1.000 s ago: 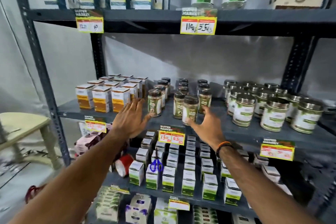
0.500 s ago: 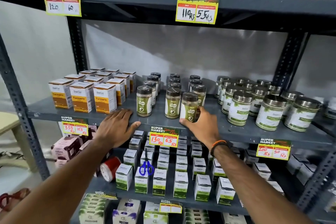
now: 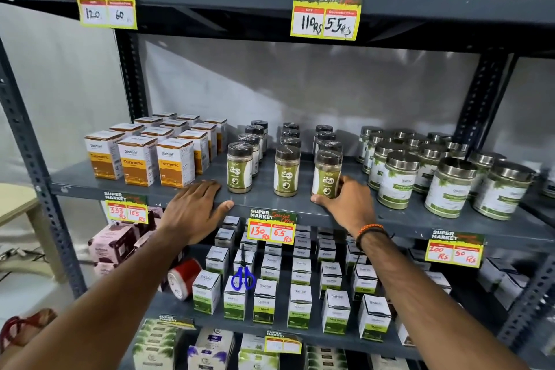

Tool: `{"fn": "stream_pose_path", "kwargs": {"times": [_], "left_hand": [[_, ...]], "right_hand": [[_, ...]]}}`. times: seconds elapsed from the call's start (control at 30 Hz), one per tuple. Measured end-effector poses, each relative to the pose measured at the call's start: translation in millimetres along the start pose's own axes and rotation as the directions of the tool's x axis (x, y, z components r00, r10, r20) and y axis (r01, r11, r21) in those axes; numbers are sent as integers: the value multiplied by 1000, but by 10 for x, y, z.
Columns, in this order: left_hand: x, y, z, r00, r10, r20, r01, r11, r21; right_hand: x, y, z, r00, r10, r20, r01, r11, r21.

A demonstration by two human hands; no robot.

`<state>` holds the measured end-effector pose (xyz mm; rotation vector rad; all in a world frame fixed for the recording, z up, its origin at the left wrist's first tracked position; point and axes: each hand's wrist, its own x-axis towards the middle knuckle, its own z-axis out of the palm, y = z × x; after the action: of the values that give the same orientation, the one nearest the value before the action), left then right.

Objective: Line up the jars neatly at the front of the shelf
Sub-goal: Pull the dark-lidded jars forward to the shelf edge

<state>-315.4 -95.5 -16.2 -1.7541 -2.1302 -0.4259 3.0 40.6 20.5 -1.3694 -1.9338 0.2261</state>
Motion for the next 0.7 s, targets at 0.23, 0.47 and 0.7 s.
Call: {"fn": "stream_pose_path", "kwargs": {"times": [0.23,0.47,0.7], "left_hand": [[5,0,-2,1000,-6,16,6,1000,-2],[12,-9,15,1000,-8,8,8,1000,-3],[-1,4,-2,1000,-18,16,18,1000,-15]], "right_hand": [[22,32,-83,997,79,-24,-80,996,-38],[-11,21,-78,995,101,-23,-102,994,-29],[-29,3,-77,995,98,-34,-99,994,-40]]}}
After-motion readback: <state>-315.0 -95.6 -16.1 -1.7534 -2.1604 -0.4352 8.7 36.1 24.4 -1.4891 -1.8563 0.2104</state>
